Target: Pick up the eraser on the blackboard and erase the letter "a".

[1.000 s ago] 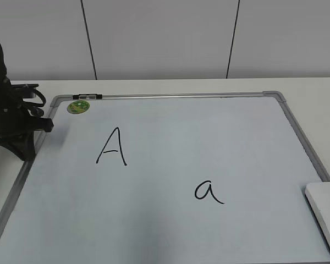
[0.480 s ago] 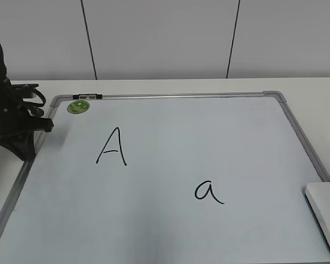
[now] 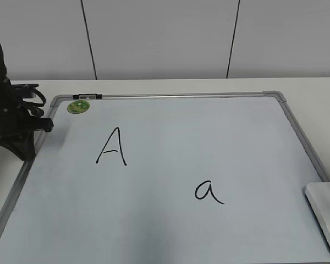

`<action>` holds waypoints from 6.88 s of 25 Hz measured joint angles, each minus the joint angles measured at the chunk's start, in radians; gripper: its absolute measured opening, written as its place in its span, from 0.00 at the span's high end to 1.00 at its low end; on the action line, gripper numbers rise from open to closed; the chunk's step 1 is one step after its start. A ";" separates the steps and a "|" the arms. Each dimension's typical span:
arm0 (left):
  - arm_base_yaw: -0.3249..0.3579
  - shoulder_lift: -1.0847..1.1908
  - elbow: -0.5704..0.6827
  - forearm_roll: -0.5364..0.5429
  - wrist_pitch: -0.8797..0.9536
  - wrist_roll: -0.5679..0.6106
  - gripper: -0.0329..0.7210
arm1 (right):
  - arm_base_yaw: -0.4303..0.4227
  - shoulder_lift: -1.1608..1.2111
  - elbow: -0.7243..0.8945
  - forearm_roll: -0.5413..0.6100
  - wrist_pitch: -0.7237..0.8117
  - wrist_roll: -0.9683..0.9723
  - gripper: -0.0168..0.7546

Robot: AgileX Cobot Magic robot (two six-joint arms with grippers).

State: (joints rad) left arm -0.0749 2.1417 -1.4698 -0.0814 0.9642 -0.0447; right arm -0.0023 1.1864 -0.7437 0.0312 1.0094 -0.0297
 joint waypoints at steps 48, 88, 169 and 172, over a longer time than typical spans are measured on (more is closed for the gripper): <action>0.000 0.000 0.000 -0.012 0.000 0.000 0.85 | 0.011 0.478 -0.015 0.089 -0.292 -0.069 0.31; 0.000 0.000 0.000 -0.025 0.000 0.002 0.82 | 0.323 0.870 -0.714 0.101 0.142 -0.020 0.31; 0.000 0.000 0.000 -0.048 -0.002 0.004 0.79 | 0.246 0.431 -0.460 -0.251 0.059 0.250 0.31; 0.000 0.000 0.000 -0.049 -0.002 0.004 0.79 | 0.190 0.429 -0.451 -0.191 0.059 0.196 0.31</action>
State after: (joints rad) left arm -0.0749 2.1417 -1.4698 -0.1306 0.9624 -0.0410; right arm 0.1874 1.6153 -1.1951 -0.1594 1.0686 0.1660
